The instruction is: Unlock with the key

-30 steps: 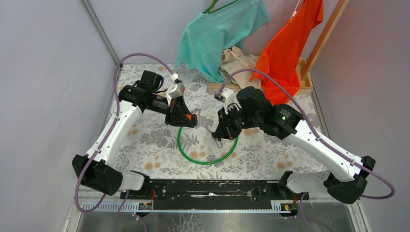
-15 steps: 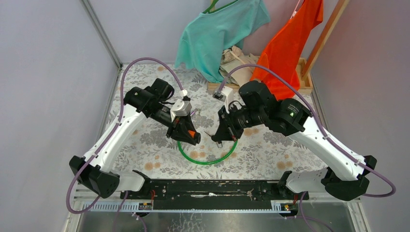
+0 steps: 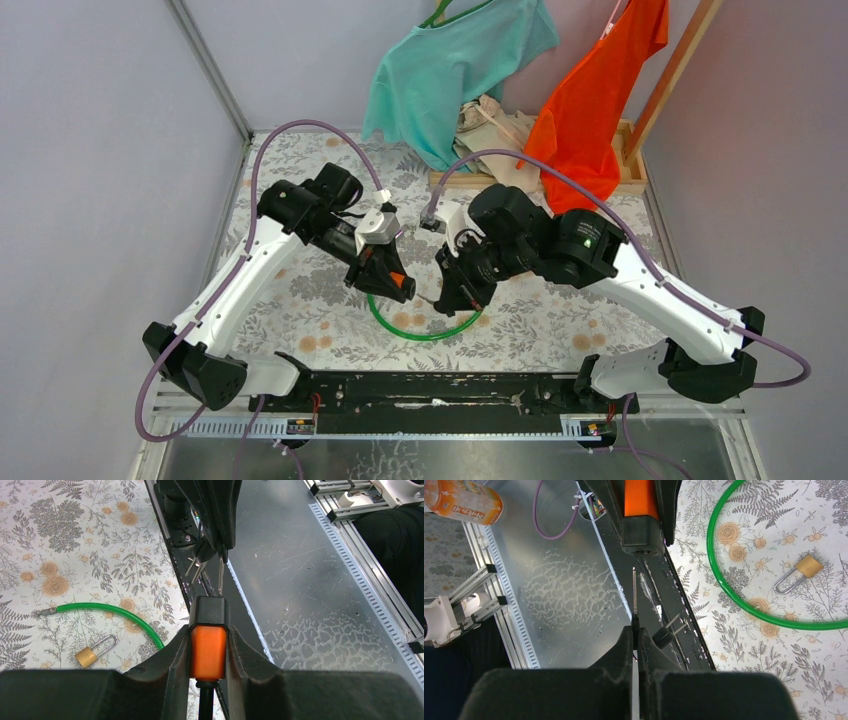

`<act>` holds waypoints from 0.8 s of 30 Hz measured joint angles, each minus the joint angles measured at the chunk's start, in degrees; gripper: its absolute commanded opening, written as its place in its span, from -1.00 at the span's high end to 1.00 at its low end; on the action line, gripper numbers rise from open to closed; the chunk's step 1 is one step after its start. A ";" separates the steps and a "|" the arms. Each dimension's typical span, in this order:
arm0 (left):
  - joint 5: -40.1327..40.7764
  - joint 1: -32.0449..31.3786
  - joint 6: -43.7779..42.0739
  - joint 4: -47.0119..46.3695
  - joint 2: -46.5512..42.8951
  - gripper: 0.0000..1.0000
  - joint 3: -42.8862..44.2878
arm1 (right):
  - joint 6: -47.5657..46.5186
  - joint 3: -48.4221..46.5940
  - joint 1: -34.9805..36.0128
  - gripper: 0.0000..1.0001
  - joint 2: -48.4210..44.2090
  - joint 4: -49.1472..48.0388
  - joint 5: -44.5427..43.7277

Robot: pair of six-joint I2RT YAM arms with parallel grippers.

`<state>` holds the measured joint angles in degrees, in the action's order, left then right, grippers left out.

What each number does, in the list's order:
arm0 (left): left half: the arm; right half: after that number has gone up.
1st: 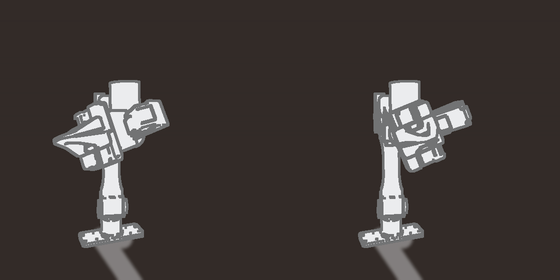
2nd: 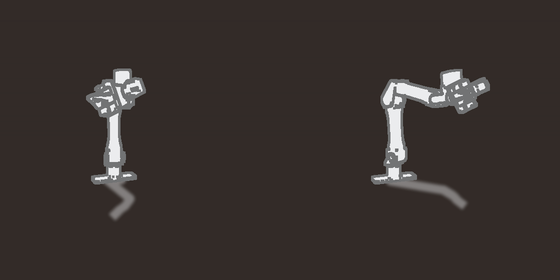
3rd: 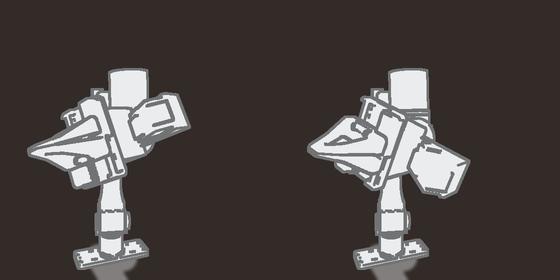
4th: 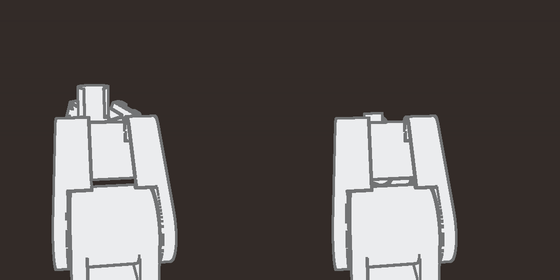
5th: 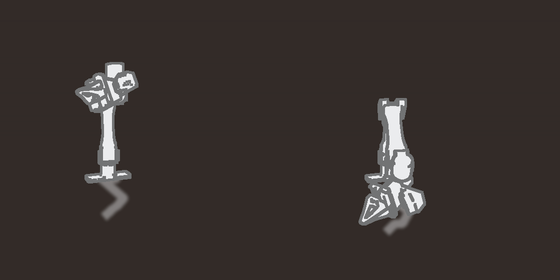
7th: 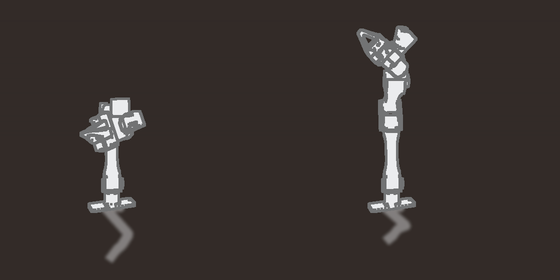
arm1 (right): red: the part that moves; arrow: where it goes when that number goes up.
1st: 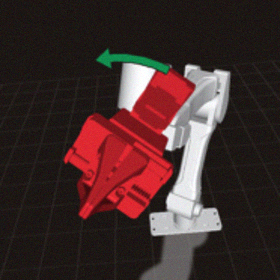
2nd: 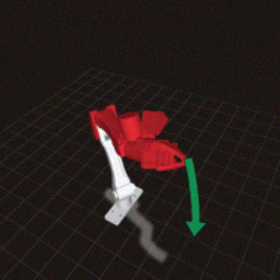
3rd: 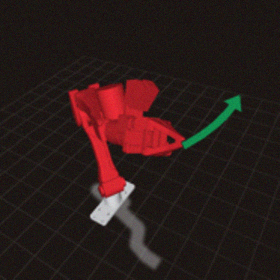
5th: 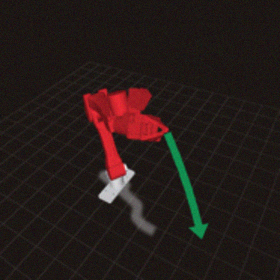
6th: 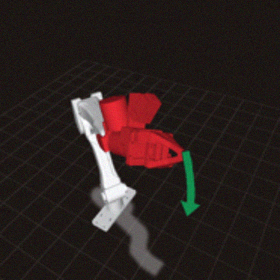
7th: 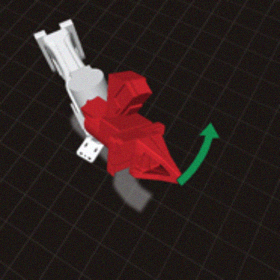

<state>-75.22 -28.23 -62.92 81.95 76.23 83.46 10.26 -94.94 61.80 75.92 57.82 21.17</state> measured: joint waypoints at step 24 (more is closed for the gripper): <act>2.19 -1.07 -0.22 0.04 0.00 1.00 0.00 | -0.42 -3.10 0.15 1.00 2.86 1.75 -3.23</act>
<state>-73.03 -29.30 -63.13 82.00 76.23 83.46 9.85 -98.04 61.95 78.78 59.57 17.93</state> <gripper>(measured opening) 0.315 0.023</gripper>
